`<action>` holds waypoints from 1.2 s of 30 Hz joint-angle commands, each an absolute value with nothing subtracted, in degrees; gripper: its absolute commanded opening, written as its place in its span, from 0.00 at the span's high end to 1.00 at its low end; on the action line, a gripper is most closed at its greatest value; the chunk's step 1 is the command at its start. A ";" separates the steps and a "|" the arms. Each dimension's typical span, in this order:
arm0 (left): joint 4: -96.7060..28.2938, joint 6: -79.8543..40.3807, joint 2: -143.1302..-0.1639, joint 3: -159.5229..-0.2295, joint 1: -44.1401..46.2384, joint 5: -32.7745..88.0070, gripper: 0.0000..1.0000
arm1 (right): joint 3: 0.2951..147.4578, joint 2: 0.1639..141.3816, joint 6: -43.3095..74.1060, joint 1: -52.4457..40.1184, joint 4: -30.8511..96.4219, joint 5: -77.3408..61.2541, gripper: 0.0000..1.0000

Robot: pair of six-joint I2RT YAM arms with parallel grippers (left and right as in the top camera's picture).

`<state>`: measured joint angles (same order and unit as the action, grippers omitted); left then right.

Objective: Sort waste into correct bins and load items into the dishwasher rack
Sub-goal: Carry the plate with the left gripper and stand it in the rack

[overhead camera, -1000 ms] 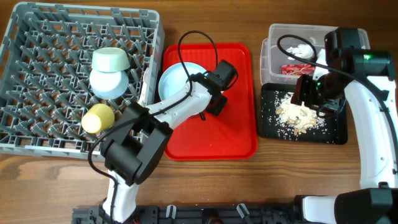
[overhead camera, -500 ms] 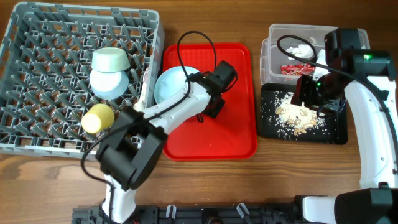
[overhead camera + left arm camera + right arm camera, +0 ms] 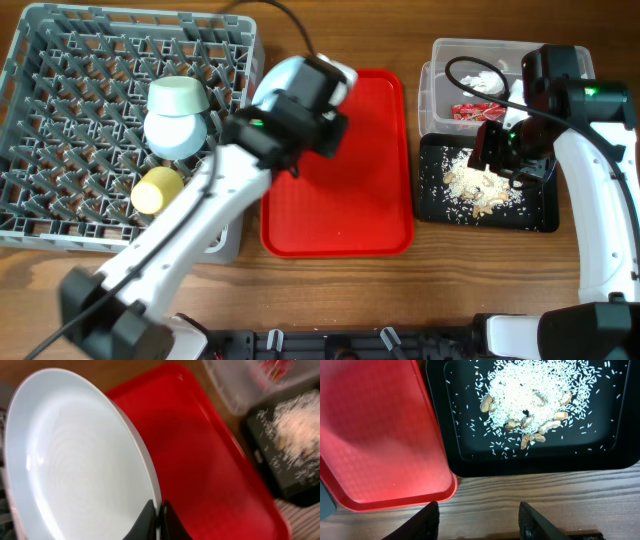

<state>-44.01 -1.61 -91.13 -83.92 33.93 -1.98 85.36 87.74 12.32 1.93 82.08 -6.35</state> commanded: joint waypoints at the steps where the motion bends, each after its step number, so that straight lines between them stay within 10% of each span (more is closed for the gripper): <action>1: -41.43 -1.72 -86.85 -85.21 26.33 10.70 0.96 | 86.56 86.56 11.81 1.96 82.17 -6.04 0.49; 15: -38.28 -1.74 -93.38 -85.19 -0.49 51.77 0.96 | 86.56 86.56 12.01 1.96 82.13 -6.04 0.49; 29: -37.87 -1.72 -102.89 -85.19 -6.04 55.31 0.93 | 86.56 86.56 12.01 1.96 82.30 -6.02 0.48; 36: -38.83 -1.93 -101.62 -85.19 -8.62 53.71 0.03 | 86.56 86.56 11.99 1.96 82.19 -6.02 0.48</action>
